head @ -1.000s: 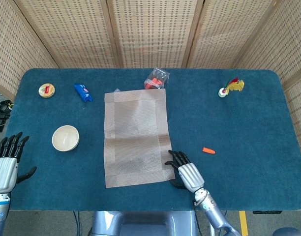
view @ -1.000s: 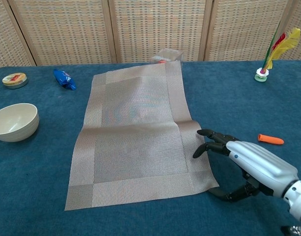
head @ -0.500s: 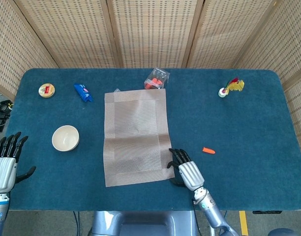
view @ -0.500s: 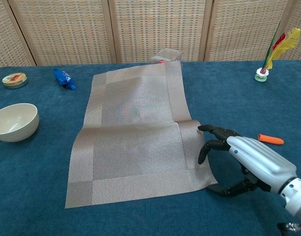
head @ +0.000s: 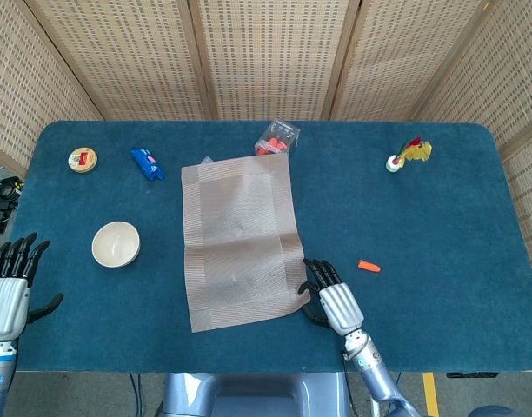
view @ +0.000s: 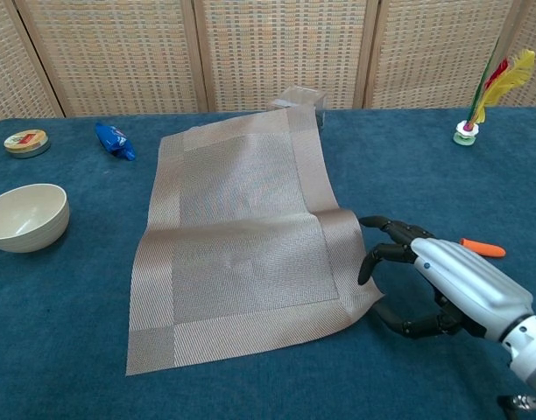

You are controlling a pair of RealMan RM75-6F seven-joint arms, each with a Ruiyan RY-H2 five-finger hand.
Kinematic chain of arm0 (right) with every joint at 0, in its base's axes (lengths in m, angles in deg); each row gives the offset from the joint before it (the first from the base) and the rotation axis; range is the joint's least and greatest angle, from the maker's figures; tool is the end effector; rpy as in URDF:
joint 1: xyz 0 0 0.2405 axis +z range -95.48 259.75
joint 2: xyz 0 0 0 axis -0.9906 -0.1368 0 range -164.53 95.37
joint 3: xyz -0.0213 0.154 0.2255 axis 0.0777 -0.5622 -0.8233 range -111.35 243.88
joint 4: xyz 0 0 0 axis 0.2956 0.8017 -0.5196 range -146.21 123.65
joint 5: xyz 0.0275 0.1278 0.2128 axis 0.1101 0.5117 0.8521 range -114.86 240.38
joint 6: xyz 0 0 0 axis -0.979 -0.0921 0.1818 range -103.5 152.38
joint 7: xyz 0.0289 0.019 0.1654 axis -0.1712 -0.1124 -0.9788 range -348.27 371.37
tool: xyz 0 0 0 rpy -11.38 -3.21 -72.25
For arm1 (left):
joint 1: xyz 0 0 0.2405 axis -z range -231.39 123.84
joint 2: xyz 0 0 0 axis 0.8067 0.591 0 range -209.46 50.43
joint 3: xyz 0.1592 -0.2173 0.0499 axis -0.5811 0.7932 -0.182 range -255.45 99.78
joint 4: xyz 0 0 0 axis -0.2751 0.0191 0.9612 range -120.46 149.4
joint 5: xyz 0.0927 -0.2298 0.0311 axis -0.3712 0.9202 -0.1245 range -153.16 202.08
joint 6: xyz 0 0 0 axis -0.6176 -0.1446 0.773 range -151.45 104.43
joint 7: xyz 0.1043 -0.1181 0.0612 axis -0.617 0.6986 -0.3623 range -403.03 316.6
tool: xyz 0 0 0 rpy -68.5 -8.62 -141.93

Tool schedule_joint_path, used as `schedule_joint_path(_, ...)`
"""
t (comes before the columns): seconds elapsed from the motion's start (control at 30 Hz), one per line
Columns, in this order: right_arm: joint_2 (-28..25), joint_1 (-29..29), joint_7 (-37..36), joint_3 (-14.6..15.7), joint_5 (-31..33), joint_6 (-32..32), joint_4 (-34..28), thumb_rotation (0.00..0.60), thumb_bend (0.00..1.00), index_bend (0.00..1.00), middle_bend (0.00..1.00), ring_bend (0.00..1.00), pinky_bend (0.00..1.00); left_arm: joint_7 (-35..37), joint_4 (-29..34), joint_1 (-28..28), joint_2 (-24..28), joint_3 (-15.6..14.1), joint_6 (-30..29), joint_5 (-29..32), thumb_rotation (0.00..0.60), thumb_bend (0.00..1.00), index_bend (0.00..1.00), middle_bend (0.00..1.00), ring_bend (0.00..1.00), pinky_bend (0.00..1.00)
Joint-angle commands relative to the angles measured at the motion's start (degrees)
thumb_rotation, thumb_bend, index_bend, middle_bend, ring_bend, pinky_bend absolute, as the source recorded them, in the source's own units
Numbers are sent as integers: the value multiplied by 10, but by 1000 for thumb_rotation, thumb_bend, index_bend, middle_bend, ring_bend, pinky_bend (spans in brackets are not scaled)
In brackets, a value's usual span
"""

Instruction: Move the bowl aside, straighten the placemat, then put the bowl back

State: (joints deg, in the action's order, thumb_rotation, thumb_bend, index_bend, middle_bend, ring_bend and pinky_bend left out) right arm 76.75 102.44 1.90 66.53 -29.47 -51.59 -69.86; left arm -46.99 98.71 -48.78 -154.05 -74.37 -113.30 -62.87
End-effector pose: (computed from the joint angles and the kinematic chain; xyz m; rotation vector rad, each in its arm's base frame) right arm -0.2244 -0.2565 -0.1470 1.6815 -1.1589 1.2927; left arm -0.3418 0.2141 0.0933 -1.3523 -0.8094 -0.9530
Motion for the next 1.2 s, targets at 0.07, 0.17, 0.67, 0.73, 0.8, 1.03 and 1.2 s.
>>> schedule_joint_path(0.07,-2,0,-1,1,2,4,-2,600,607,450,119,0,3,2,1,0,1,0,0,0,600,184,109,0,0,0)
schedule_joint_path(0.17,-3,0,1,1,3,5,-3,600,630,455,120,0,3,2,1,0,1,-1,1,-1,600,184,113,0,0,0)
schedule_joint_path(0.67,-8,-3,-4,3,-2,-5,-12,600,651,517,158,0,5,5,-1,0,-1,-1,2,-2,600,184,121,0,0,0)
schedule_joint_path(0.73,-8,-4,-5,4,-2,-5,-12,600,651,529,168,0,6,5,-1,0,-1,0,2,-1,600,184,121,0,0,0)
schedule_joint_path(0.8,-7,-4,-5,4,-2,-6,-11,600,650,537,175,0,6,6,-2,0,-1,1,2,0,600,184,122,0,0,0)
schedule_joint_path(1.03,-5,-5,-8,4,-4,-10,-10,600,662,608,214,0,16,8,-4,1,-1,2,3,1,600,183,124,0,0,0)
schedule_joint_path(1.2,-4,-7,-11,4,-7,-17,-8,600,686,662,244,12,24,9,-4,0,-1,2,2,1,600,184,124,0,0,0)
